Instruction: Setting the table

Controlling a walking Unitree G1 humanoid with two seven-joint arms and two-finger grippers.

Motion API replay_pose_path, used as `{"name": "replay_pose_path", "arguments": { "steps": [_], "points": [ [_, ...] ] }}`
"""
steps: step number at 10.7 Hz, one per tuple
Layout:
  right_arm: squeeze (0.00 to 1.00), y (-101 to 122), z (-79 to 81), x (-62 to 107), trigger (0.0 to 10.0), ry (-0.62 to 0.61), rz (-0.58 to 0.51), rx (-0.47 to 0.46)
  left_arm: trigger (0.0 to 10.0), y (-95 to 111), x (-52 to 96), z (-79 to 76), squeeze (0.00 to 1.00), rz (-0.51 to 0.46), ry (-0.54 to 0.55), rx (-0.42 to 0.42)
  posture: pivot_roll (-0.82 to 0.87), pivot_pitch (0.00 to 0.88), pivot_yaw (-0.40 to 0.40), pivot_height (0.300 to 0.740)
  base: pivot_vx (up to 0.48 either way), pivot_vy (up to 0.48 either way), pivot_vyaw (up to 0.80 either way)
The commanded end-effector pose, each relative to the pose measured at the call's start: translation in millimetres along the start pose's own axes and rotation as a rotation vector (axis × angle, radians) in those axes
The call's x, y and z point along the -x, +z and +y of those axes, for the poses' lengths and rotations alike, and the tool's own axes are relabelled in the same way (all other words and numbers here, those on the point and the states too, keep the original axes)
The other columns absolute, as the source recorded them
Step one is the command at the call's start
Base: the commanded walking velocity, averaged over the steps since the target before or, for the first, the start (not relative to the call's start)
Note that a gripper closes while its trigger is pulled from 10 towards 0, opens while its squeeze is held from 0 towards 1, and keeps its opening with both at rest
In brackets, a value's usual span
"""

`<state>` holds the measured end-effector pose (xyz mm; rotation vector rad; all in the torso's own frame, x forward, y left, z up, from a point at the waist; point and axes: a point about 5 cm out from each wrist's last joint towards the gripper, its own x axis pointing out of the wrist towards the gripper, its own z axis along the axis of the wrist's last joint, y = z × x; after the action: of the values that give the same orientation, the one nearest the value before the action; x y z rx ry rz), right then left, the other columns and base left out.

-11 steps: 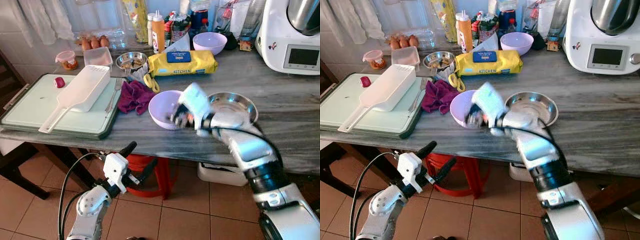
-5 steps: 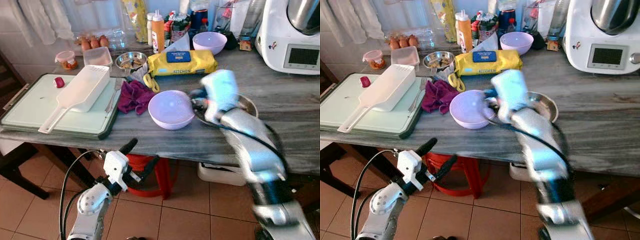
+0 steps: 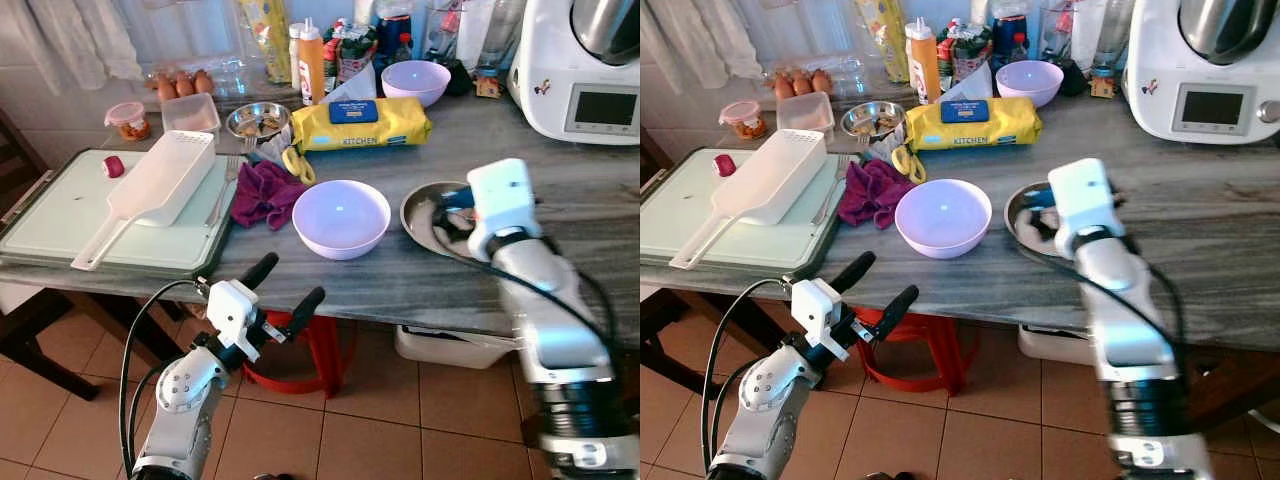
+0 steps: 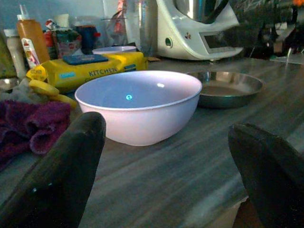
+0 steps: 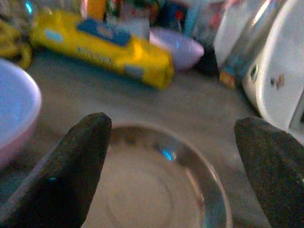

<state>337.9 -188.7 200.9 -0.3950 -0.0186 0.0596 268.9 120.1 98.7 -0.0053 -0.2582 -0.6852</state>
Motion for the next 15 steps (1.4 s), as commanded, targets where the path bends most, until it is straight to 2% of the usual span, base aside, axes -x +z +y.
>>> {"name": "replay_pose_path", "arguments": {
  "steps": [1, 4, 8, 10, 11, 12, 14, 15],
  "points": [
    [1.0, -9, -6.3, -1.3, 10.0, -0.002, 0.069, -0.002, 10.0, 0, 2.0, -1.5, 0.0, 0.016, 0.005, 0.005, -0.18, 0.115, 0.089, 0.74, 0.0, 0.0, 0.0],
    [1.0, -30, -16.0, -5.2, 10.0, 0.023, 0.197, 0.007, 10.0, 5, 3.1, -5.1, 0.0, 0.001, -0.012, 0.031, -0.18, 0.117, 0.079, 0.74, 0.0, 0.0, 0.0],
    [1.0, -30, -19.6, -17.4, 10.0, 0.099, 0.221, 0.073, 10.0, 12, 3.4, -8.6, 0.0, -0.003, -0.074, 0.039, -0.17, 0.117, 0.072, 0.74, 0.0, 0.0, 0.0],
    [1.0, -34, -23.5, -23.3, 10.0, 0.138, 0.265, 0.072, 10.0, 9, 11.7, -5.1, 0.0, 0.027, -0.082, 0.045, -0.17, 0.12, 0.07, 0.74, 0.0, 0.0, 0.0],
    [0.9, -38, -22.5, -24.3, 10.0, 0.162, 0.289, 0.073, 10.0, 6, 15.2, -4.8, 0.0, 0.042, -0.086, 0.046, -0.17, 0.121, 0.07, 0.74, 0.0, 0.0, 0.0],
    [0.82, -41, -20.3, -24.4, 10.0, 0.187, 0.311, 0.029, 10.0, 5, 15.7, -5.2, 0.0, 0.05, -0.094, 0.038, -0.17, 0.121, 0.069, 0.74, 0.0, 0.0, 0.0],
    [0.57, -45, -17.9, -24.4, 10.0, 0.249, 0.343, 0.015, 10.0, 4, 16.0, -6.1, 0.0, 0.053, -0.093, 0.045, -0.16, 0.122, 0.072, 0.74, 0.0, 0.0, 0.0],
    [0.5, -47, -17.5, -23.8, 10.0, 0.267, 0.351, 0.0, 10.0, 3, 16.2, -6.6, 0.0, 0.054, -0.095, 0.048, -0.16, 0.122, 0.072, 0.74, 0.0, 0.0, 0.0]
  ]
}}
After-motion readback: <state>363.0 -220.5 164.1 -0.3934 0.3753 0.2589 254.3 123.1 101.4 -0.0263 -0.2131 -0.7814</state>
